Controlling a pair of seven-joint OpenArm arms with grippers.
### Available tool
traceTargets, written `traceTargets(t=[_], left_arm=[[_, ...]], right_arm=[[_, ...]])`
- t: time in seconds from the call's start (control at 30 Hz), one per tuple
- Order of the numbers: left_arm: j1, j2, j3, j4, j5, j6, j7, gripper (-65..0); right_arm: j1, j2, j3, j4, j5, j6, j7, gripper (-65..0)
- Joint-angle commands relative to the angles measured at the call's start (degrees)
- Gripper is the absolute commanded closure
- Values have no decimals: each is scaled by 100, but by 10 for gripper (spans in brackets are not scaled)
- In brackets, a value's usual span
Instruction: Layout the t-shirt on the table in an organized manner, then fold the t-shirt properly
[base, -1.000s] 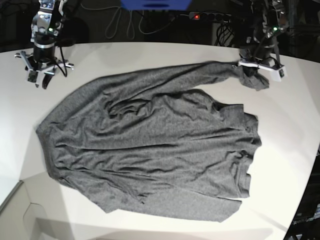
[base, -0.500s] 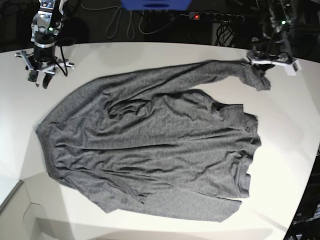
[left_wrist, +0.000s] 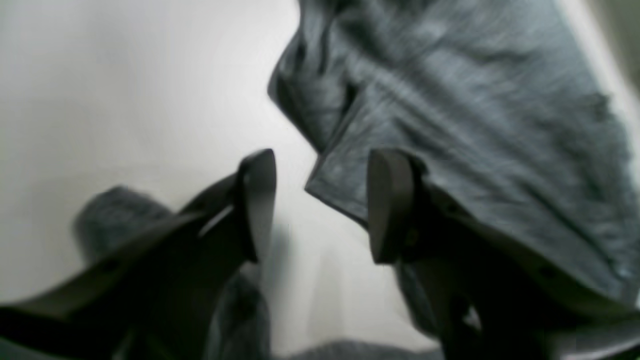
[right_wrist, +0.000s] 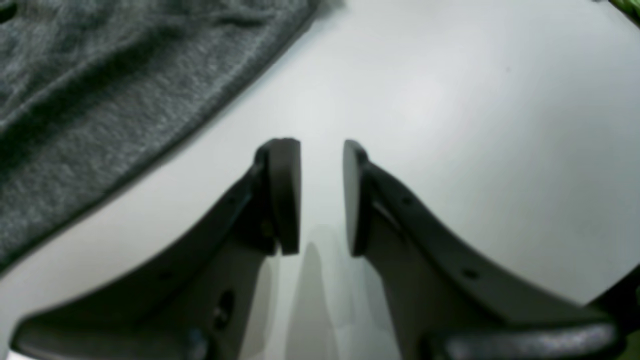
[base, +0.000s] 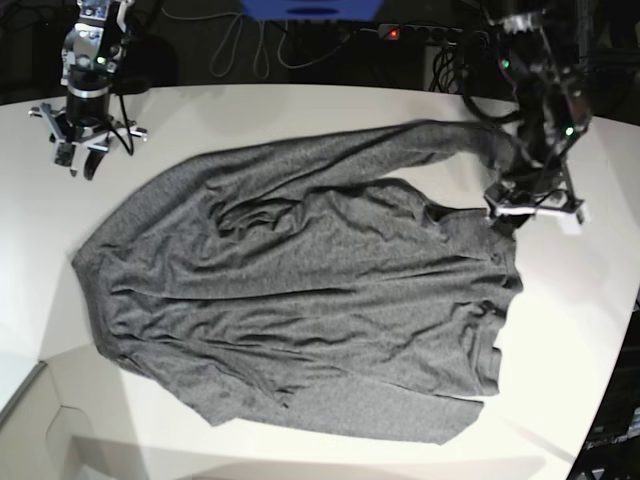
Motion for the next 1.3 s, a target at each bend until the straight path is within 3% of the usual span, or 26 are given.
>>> traceTargets(t=[0.0,0.4,0.7,0.83,1.0,1.13,1.2,1.27], left_arm=[[-144,-47,47,-84,60,-29,-95,-288],[-530,-99,513,-1192,236,-47,-95,-275],[-337,-249,540,-1139,175,-56,-95,0],[-126,-398,399,-963,175,-56,-95,0],[261,-363,-207,-233,175,-64,-51,0],[489,-381,-313,136,175,-64,-77,0],[454,-389,-313,110,175,-64,-77,0],[437,-381,-313,48,175,-64,-86,0]], right_arm=[[3,51,30,98,-1,-1,160,-156],[3,51,214,98,-1,-1,160,-156],[11,51,214,98,-1,-1,160,-156],[11,51,214,98,-1,-1,160,-156],[11,51,214,98,-1,-1,160,-156],[11,34,179,98,-1,8,160,-156],[82,16,162,98,-1,219,160,-156],[91,7,153,107,-1,667,160,-156]])
